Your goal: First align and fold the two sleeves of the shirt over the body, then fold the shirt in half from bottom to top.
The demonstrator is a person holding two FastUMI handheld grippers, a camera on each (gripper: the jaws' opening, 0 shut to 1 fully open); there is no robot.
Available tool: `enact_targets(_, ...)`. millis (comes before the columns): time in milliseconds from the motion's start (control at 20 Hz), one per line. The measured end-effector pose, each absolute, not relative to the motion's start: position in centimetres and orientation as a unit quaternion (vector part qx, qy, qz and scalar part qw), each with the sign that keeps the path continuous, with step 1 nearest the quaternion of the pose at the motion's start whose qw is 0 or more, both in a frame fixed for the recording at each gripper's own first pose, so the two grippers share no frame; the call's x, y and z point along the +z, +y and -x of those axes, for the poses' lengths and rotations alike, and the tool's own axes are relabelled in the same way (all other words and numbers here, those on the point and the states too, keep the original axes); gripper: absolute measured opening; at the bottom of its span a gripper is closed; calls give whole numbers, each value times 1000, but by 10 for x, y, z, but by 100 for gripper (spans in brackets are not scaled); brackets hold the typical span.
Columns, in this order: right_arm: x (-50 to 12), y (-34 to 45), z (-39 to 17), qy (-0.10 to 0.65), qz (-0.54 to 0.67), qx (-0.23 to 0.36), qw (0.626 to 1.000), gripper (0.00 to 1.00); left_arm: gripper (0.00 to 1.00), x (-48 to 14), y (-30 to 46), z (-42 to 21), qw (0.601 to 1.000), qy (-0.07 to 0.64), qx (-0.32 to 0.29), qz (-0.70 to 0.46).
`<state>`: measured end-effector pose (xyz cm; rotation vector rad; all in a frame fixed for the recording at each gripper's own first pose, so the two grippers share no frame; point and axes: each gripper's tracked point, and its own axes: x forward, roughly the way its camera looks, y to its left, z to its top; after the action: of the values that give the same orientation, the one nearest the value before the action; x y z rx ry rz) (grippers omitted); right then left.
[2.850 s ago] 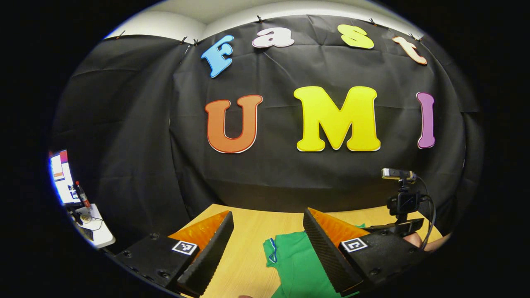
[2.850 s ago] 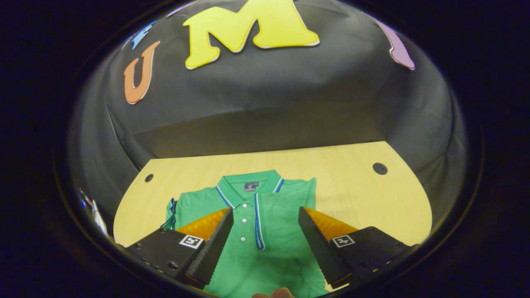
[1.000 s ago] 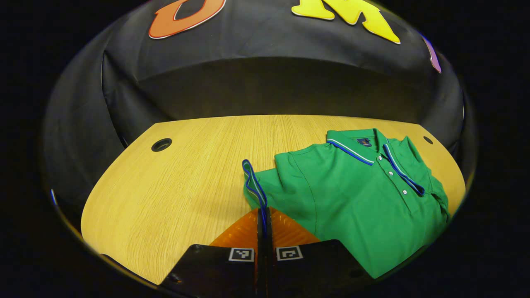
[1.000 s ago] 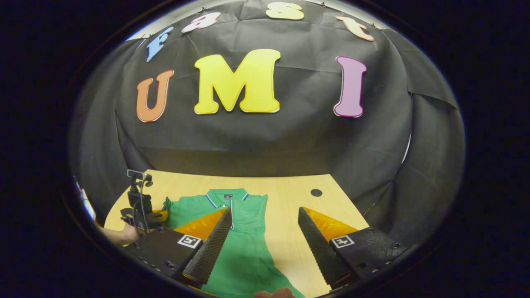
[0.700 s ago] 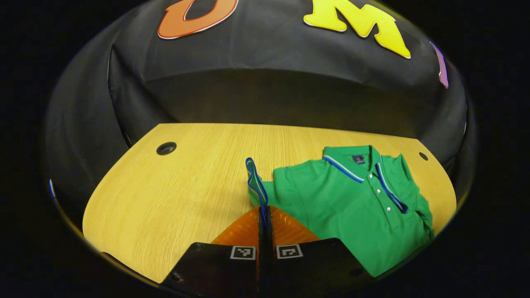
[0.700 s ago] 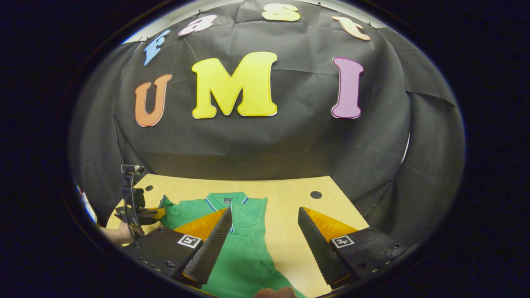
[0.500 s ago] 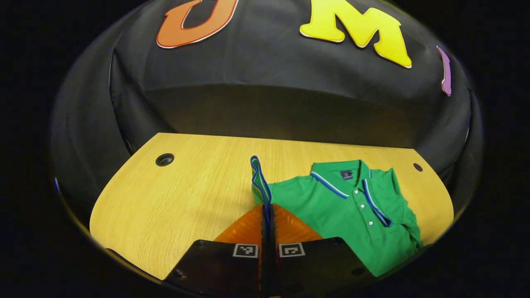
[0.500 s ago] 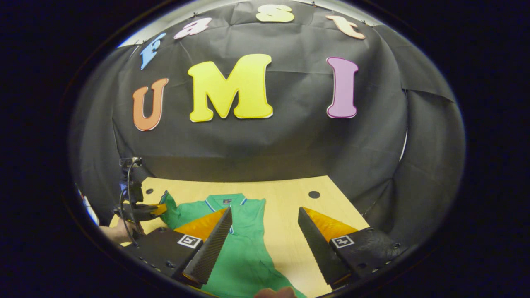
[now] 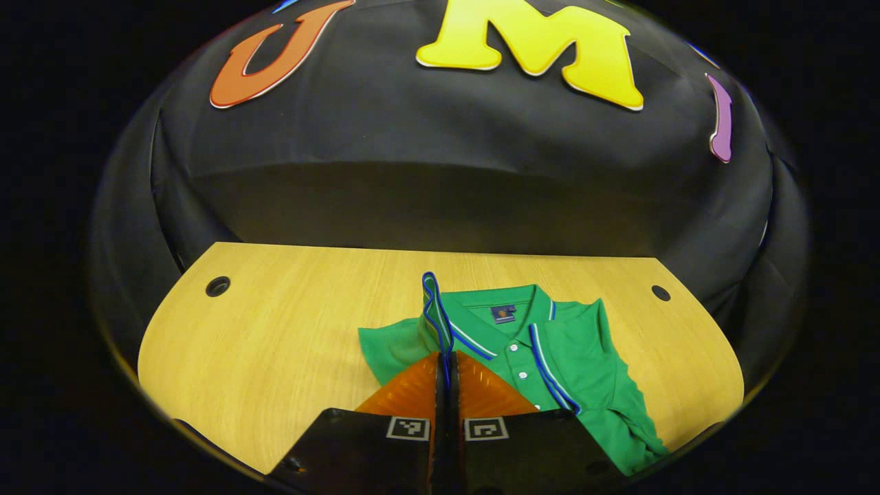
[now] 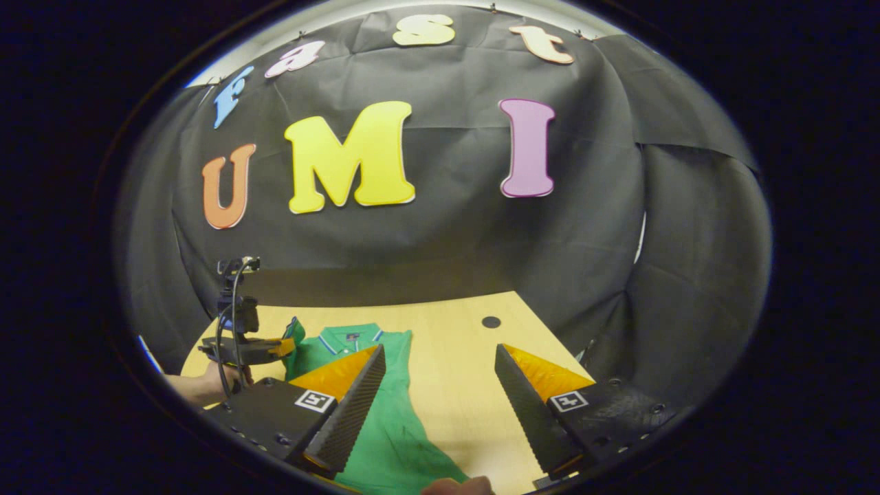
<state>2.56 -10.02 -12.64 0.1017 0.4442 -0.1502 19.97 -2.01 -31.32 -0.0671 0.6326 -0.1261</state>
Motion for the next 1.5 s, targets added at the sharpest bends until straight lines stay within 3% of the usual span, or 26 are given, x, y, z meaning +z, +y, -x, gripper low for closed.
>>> enact_targets(250,-123,-128,-19,216,-60,-98,970,97,7,-327,-53,-210,947,314,-58,11)
enact_targets(350,-121,-129,-23,214,-67,-98,970,92,14,-330,-59,-210,947,317,-55,10)
enact_targets(400,-119,-129,-25,211,-66,-97,970,96,19,-331,-65,-208,946,317,-62,17)
enact_targets(450,-118,-126,-27,209,-63,-92,972,96,36,-328,-69,-209,947,313,-64,25)
enact_targets(550,-117,-118,-30,206,-57,-81,973,96,86,-313,-58,-208,956,289,-42,22)
enact_targets(600,-116,-113,-32,205,-55,-72,975,96,87,-304,-52,-207,960,277,-31,19)
enact_targets(650,-114,-108,-33,203,-53,-62,976,96,100,-298,-47,-205,962,270,-24,21)
enact_targets(1200,-117,-72,-22,189,-4,38,981,96,100,-167,0,-102,985,175,-10,4)
enact_targets(1500,-143,-58,14,210,12,75,975,96,100,-157,12,-9,986,167,-13,-8)
